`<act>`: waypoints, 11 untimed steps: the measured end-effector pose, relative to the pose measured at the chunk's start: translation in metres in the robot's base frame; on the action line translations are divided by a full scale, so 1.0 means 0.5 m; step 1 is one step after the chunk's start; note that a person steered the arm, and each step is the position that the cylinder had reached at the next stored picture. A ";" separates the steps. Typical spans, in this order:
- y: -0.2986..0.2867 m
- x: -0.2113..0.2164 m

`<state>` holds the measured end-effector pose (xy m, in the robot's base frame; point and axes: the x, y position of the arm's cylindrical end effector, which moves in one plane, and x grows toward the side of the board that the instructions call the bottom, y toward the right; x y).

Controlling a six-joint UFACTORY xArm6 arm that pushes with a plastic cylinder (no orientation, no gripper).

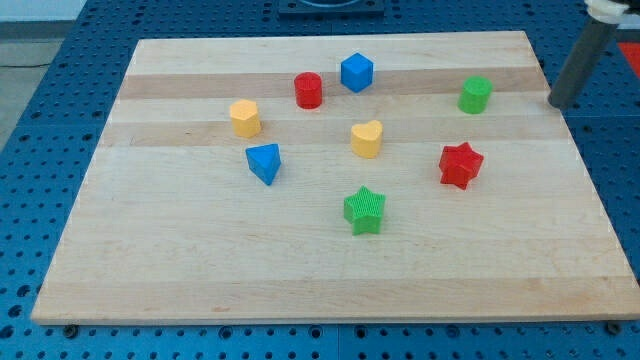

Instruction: Slide the green circle diagonally to the top left of the red star

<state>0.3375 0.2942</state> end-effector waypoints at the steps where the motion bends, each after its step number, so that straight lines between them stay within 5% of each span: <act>1: -0.083 -0.019; 3: -0.252 -0.060; 5: -0.343 0.007; 8: -0.257 0.044; 11: -0.350 0.093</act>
